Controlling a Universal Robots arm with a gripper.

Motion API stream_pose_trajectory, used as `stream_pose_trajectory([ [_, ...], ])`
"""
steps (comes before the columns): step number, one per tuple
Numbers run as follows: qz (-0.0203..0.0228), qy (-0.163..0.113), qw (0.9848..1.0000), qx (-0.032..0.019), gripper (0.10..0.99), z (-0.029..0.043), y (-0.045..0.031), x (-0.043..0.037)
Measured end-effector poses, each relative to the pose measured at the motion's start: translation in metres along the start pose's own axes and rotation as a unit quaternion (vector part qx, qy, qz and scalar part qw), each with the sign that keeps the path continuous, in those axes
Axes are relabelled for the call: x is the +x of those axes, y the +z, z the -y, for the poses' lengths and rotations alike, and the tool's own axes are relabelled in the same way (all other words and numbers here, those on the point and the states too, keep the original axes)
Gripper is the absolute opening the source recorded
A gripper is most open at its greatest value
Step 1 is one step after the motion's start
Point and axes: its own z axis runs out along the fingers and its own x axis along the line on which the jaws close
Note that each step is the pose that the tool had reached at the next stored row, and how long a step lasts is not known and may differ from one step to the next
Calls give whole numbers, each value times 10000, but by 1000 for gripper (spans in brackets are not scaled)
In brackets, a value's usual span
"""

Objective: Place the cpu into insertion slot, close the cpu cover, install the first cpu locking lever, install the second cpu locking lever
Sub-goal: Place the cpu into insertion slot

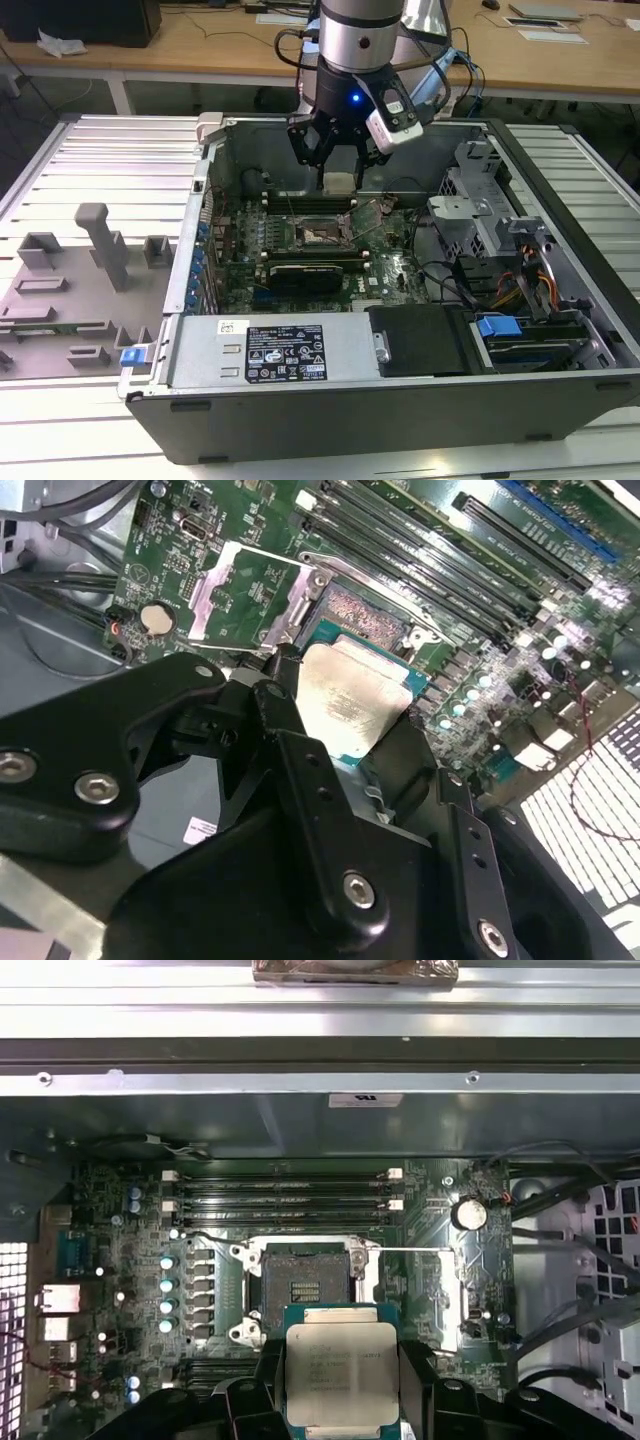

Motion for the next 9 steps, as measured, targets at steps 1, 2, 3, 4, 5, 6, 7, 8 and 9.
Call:
stream_pose_trajectory([
  [1,7,-2,10000,0,541,-1,14,4],
  [2,15,-4,10000,0,541,-1,28,8],
  [3,24,-4,10000,1,541,0,45,17],
  [4,34,-5,10000,0,541,0,61,26],
  [5,47,-7,10000,0,541,-2,83,41],
  [6,55,-7,10000,0,541,-3,97,50],
  [7,64,-8,10000,-1,541,-5,112,60],
  [8,76,-10,10000,-1,541,-7,136,75],
  [9,87,-11,10000,0,541,-11,168,91],
])
